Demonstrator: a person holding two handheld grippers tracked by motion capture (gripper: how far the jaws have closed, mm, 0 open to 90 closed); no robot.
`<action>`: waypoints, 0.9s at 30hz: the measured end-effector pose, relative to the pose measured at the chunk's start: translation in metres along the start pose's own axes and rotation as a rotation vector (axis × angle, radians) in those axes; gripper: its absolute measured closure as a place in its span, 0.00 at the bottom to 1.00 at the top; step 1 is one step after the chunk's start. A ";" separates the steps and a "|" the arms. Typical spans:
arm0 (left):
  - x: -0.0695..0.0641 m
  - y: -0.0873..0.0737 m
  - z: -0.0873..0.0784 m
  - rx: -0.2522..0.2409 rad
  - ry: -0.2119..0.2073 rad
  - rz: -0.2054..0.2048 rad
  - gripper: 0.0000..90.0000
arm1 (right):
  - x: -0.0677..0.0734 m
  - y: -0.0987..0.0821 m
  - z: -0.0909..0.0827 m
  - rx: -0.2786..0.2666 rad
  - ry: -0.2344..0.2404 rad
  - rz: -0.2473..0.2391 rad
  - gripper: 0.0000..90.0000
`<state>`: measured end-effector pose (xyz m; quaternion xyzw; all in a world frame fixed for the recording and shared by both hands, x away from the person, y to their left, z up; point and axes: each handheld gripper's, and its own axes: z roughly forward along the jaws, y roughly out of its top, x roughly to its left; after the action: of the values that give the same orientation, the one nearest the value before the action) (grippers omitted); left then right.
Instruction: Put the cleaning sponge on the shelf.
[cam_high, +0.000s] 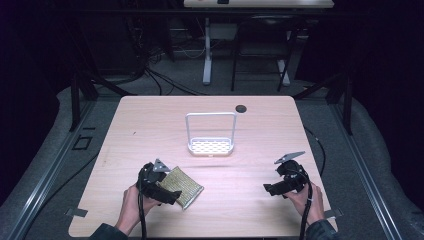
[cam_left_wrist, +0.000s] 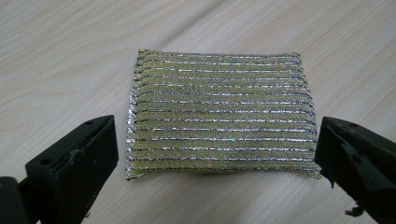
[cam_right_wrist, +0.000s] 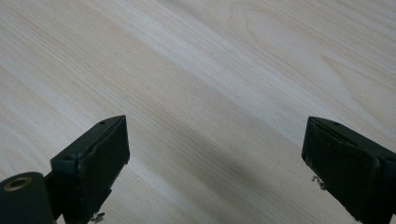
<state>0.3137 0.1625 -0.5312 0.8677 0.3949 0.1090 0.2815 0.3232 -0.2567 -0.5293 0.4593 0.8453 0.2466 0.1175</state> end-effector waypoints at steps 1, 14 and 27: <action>0.000 0.001 0.001 0.003 0.002 0.002 0.00 | 0.000 0.000 0.001 -0.004 0.000 0.000 0.08; -0.006 0.014 0.025 0.068 -0.008 0.020 0.00 | 0.000 0.000 0.000 0.004 0.000 -0.006 0.08; -0.008 0.014 0.039 0.134 -0.006 0.024 0.01 | 0.001 0.000 -0.002 0.001 0.003 -0.024 0.07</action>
<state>0.3327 0.1337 -0.5545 0.8897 0.3899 0.0829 0.2227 0.3217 -0.2562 -0.5278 0.4490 0.8510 0.2453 0.1188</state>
